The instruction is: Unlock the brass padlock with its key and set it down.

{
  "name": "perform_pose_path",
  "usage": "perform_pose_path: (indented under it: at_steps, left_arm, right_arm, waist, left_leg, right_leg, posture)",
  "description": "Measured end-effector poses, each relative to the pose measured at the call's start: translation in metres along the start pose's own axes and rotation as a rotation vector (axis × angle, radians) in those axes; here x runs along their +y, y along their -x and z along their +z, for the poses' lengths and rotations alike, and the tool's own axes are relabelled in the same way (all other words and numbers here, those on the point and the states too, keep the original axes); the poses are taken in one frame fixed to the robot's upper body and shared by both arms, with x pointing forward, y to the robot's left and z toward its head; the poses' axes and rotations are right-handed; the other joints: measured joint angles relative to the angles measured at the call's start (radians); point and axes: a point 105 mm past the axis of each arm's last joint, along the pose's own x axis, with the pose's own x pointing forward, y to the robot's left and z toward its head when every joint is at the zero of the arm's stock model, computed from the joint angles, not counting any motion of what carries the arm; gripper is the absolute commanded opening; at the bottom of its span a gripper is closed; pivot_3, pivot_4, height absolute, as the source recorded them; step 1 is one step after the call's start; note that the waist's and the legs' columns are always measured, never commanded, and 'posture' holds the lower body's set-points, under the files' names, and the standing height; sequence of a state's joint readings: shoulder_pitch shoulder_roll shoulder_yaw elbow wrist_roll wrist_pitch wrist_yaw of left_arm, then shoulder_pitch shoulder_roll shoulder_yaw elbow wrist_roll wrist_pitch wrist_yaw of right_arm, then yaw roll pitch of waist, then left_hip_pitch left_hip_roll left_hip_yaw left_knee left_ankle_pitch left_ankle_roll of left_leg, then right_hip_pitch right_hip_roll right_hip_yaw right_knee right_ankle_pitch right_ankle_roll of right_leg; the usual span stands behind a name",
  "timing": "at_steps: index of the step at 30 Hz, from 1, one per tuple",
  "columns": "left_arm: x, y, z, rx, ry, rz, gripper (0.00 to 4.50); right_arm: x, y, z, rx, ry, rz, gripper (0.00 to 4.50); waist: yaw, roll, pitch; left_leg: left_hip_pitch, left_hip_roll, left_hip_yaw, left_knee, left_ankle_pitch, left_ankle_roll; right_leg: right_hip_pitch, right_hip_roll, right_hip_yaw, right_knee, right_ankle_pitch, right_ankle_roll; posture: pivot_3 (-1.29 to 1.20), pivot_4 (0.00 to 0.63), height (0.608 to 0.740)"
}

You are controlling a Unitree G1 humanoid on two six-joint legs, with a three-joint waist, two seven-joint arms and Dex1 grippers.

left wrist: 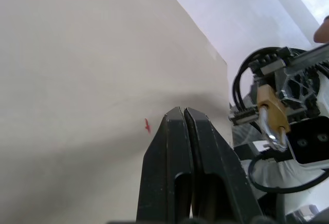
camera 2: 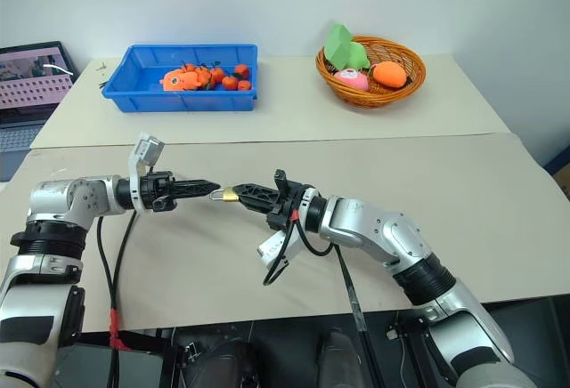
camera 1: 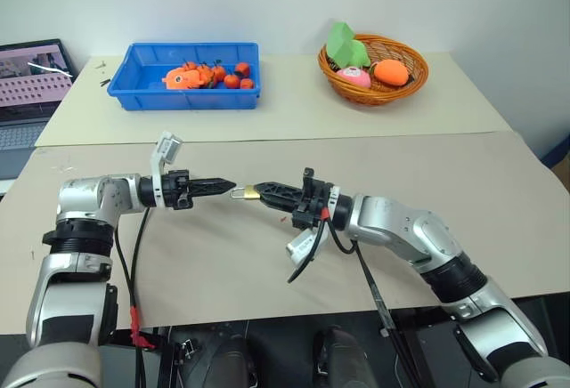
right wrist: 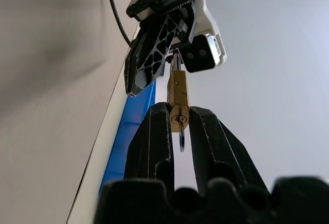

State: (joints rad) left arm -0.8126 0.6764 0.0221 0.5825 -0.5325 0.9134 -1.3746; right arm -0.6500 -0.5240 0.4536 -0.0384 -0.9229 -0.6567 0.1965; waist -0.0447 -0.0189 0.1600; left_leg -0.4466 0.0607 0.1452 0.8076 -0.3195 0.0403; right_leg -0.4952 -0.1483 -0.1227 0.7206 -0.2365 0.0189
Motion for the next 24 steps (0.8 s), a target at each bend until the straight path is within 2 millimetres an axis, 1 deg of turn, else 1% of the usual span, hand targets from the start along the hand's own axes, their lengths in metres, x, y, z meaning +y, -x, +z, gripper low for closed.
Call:
perform_pose_path:
  at_steps: [2,5,8,11,16,24]
  left_arm:
    - [-0.008,-0.003,0.01,-0.005,-0.03,-0.032,0.08]
    - [-0.033,-0.008,0.02,0.027,-0.124,-0.118,0.08]
    - [-0.051,-0.013,0.022,0.049,-0.163,-0.184,0.08]
    - [-0.06,-0.014,0.019,0.076,-0.18,-0.221,0.08]
    - [-0.059,-0.012,0.019,0.082,-0.178,-0.21,0.08]
    - [-0.044,-0.006,0.017,0.063,-0.15,-0.16,0.08]
  right_arm:
    - [0.0,0.0,0.0,0.0,0.0,0.0,0.1]
    - [0.001,0.0,-0.001,0.004,-0.002,0.003,0.1]
    - [0.004,0.0,-0.004,0.012,-0.01,0.012,0.1]
    - [0.006,0.001,-0.005,0.017,-0.011,0.02,0.1]
    - [0.006,0.001,-0.005,0.017,-0.011,0.018,0.1]
    - [0.006,0.001,-0.005,0.017,-0.011,0.015,0.1]
  waist:
    - [0.001,0.0,0.0]
    - [0.001,0.0,0.0]
    - [0.001,0.0,0.0]
    - [-0.001,0.0,0.0]
    - [0.0,0.0,0.0]
    - [0.001,0.0,0.0]
  left_leg:
    - [0.0,0.0,0.0,0.0,0.0,0.0]
    - [0.0,0.001,-0.001,0.0,0.0,0.0]
    - [0.0,0.001,-0.001,0.0,0.0,0.0]
    - [0.0,0.001,-0.001,0.0,0.0,0.0]
    - [0.001,0.001,-0.001,0.0,0.0,0.0]
    - [0.0,0.001,-0.001,0.0,0.0,0.0]
  right_leg:
    - [0.0,0.0,0.0,0.0,0.0,0.0]
    - [0.0,0.0,0.0,-0.001,0.0,0.0]
    - [0.0,0.0,0.0,0.0,0.0,-0.001]
    - [0.0,0.0,0.001,0.0,0.0,0.0]
    - [0.0,0.0,0.001,0.0,0.0,0.0]
    - [0.0,0.0,0.001,0.0,0.0,0.0]
  posture:
    - [0.0,0.15,0.676]
    - [0.0,0.15,0.676]
    - [0.0,0.15,0.676]
    - [0.0,0.15,0.676]
    - [0.0,0.15,0.676]
    - [0.0,0.15,0.676]
